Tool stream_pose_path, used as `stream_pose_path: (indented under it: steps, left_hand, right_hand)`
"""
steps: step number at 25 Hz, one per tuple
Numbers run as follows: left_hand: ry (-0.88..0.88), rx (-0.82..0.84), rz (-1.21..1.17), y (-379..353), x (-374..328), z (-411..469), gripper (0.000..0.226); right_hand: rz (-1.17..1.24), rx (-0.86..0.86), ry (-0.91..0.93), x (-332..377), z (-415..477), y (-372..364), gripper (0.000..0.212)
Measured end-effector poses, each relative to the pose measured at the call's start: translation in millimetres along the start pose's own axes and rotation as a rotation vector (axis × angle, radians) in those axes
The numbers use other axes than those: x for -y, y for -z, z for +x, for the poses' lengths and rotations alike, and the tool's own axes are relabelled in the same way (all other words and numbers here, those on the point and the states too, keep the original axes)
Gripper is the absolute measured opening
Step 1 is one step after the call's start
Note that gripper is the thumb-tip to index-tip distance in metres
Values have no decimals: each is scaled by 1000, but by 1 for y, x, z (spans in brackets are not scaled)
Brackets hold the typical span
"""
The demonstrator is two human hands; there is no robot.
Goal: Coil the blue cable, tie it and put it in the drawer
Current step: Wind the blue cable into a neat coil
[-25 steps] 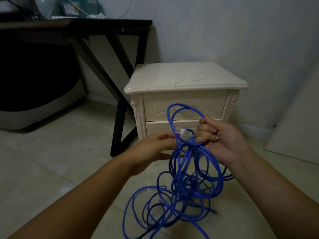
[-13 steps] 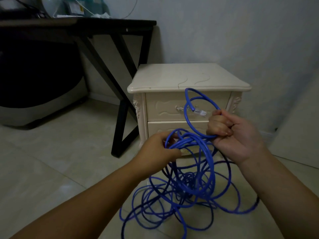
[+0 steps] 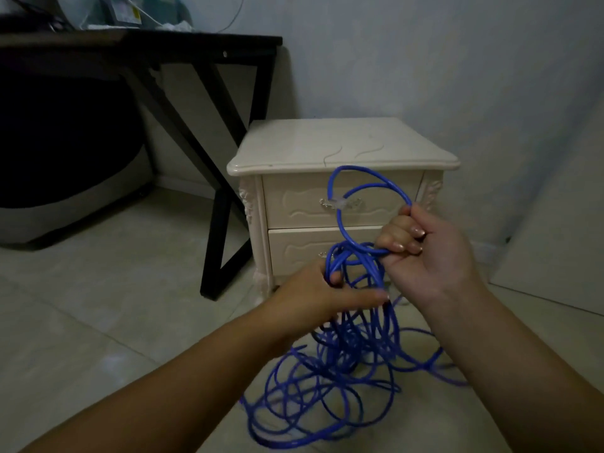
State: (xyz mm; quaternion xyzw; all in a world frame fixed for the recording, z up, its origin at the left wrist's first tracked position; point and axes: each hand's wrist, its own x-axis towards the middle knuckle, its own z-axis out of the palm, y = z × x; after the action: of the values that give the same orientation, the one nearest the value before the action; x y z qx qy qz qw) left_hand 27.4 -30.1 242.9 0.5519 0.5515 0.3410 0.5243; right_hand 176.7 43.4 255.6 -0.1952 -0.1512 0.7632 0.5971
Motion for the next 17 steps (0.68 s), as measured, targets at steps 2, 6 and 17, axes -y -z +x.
stream_pose_path:
  steps: [2, 6, 17]
  left_hand:
    - [-16, -80, -47, -4, 2, 4, 13]
    - [-19, 82, -398, -3, -1, 8, 10]
    - [35, 38, -826, 29, 4, 21, 9]
  right_hand:
    - [24, -16, -8, 0, 0, -1, 29]
    - [83, -22, 4, 3, -5, -4, 31]
    - [-182, 81, 72, 46, -8, 2, 28]
